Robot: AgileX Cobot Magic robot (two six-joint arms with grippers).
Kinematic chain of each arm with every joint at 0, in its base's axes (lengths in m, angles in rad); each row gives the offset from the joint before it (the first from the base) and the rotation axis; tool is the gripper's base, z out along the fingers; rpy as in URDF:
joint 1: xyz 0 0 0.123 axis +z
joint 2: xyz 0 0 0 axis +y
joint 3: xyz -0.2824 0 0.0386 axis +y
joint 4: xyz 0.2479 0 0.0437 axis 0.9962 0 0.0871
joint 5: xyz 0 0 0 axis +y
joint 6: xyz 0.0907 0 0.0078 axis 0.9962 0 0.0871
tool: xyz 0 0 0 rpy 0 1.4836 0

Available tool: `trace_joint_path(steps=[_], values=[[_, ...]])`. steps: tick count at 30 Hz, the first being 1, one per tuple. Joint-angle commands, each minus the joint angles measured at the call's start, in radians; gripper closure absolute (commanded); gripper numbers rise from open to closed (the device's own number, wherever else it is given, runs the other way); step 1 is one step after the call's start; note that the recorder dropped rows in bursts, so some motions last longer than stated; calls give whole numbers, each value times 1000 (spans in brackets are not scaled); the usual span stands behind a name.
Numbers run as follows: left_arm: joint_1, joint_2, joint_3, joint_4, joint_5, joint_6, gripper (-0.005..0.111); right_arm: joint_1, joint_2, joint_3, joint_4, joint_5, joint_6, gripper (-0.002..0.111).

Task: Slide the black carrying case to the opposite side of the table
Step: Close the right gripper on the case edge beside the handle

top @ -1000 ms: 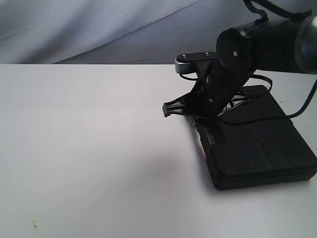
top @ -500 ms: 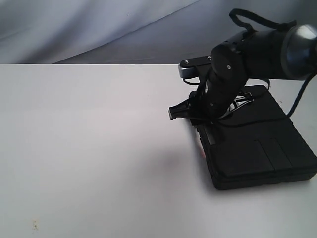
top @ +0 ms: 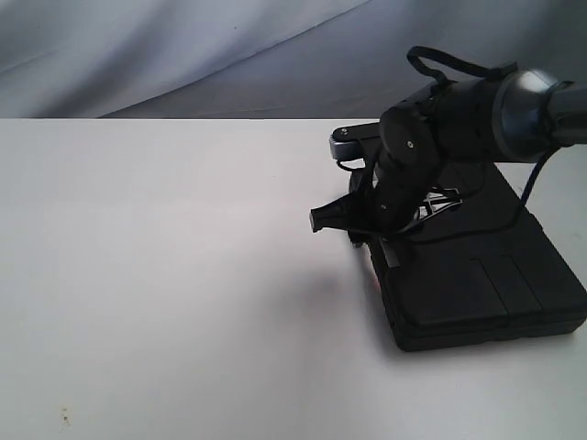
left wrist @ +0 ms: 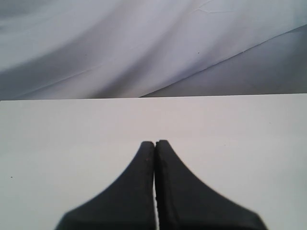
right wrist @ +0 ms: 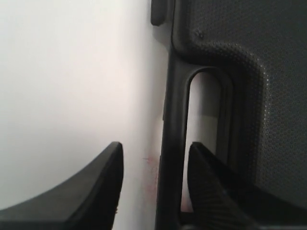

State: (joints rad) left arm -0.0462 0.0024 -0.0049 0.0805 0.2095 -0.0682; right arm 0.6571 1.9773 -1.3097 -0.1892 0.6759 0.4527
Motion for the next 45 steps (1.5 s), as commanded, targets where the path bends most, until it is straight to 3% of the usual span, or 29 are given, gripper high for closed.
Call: trace_joint_path(steps=[1,26,31,39,45], values=[[1,-2,5,3,-11,-5,107,-11,8,-6,-39,-22,38,70],[1,-2,5,3,-11,-5,107,-41,78,-6,-1,-53,42,71],[1,-2,5,3,-11,-5,107,-41,78,-6,33,-83,42,81],[1,-2,5,3,-11,-5,107,-41,78,-6,41,-100,42,108],[1,-2,5,3,-11,-5,107,-39,78,-6,62,-96,42,108]])
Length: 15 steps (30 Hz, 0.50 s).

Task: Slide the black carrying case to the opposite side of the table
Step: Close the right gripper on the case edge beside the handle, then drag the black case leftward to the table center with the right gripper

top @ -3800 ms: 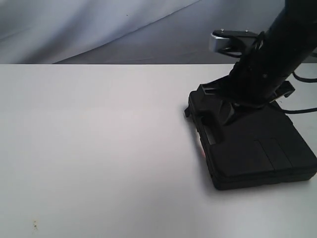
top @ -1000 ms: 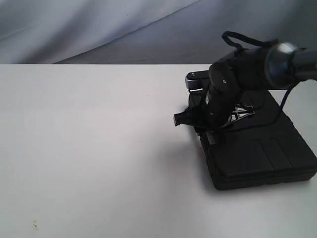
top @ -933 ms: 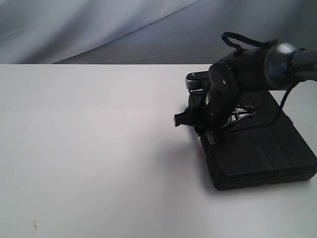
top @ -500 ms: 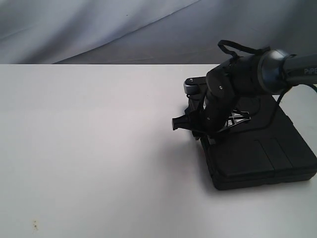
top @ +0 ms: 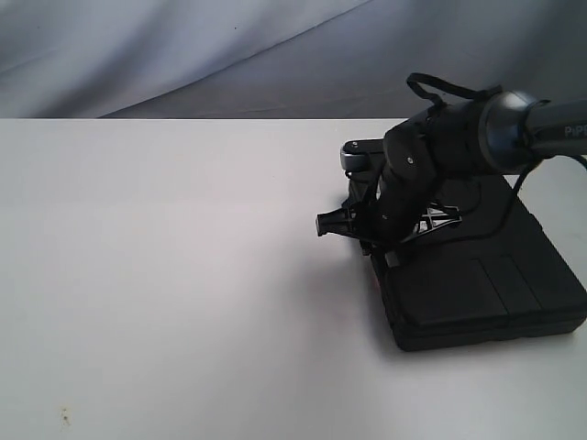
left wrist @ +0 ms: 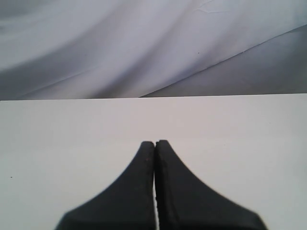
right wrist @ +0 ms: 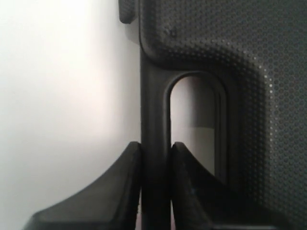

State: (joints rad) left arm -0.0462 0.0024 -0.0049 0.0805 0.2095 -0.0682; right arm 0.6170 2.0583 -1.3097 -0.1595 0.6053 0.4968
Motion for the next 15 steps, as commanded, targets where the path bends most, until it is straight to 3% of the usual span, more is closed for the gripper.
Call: trace_joint_path(steps=[1,11,15], values=[[1,-2,5,3,-11,-5,107,1,-3,-6,37,-25,-2,108],[1,-2,5,3,-11,-5,107,10,-3,-10,159,-93,-2,108],[1,-2,5,3,-11,-5,107,47,9,-103,159,-46,-6,108]])
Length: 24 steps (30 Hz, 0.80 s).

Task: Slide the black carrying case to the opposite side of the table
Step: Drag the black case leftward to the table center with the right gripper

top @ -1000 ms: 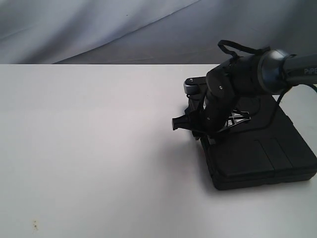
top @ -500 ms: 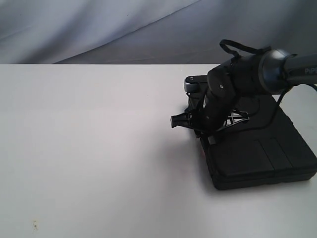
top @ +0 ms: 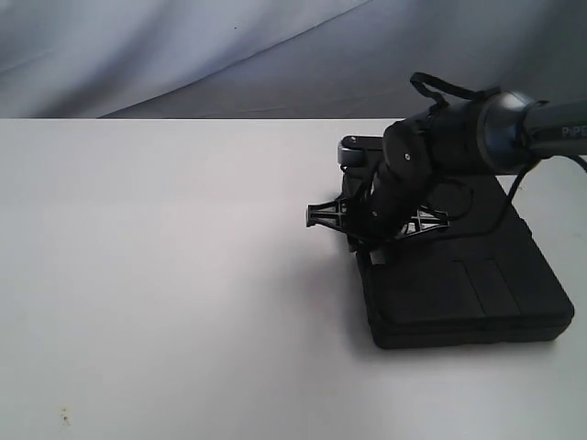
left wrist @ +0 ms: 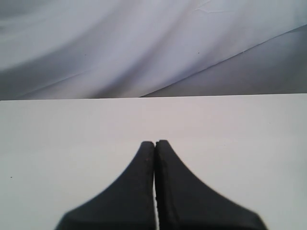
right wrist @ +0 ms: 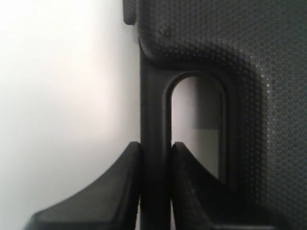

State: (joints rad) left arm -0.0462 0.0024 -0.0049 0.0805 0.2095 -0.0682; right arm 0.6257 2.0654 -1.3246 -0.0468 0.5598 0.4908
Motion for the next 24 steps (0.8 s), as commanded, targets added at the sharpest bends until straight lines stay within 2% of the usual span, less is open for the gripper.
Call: trace_joint_path(steps=[1,5,8,15,24], values=[[1,-2,5,3,-11,-5,107,48,10,-114,47,11,0,108],[1,-2,5,3,-11,-5,107,87,50,-244,52,65,0,108],[1,-2,5,3,-11,-5,107,112,154,-373,78,180,5,108],[1,-2,5,3,-11,-5,107,174,265,-549,111,183,14,108],[1,-2,5,3,-11,-5,107,193,323,-596,134,161,40,108]])
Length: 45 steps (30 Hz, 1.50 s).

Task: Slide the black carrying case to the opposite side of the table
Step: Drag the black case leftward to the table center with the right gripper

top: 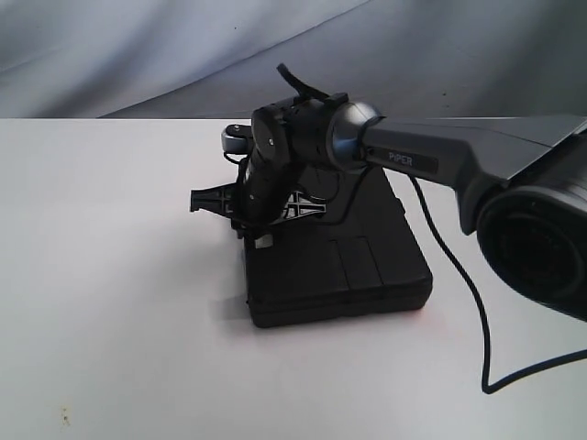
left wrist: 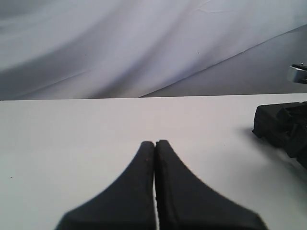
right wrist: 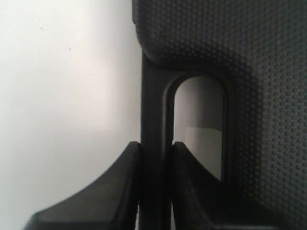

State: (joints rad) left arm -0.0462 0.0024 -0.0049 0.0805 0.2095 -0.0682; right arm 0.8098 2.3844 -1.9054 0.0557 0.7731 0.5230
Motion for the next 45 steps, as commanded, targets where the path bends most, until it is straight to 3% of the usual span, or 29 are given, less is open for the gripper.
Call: trace_joint_path(steps=[1,22,37,45], values=[[1,-2,5,3,-11,-5,107,9,4,-15,24,-54,8,108],[1,-2,5,3,-11,-5,107,9,4,-15,-10,-103,43,108],[1,-2,5,3,-11,-5,107,9,-18,-15,-272,34,136,108],[1,-2,5,3,-11,-5,107,9,-18,-15,-250,2,145,108]])
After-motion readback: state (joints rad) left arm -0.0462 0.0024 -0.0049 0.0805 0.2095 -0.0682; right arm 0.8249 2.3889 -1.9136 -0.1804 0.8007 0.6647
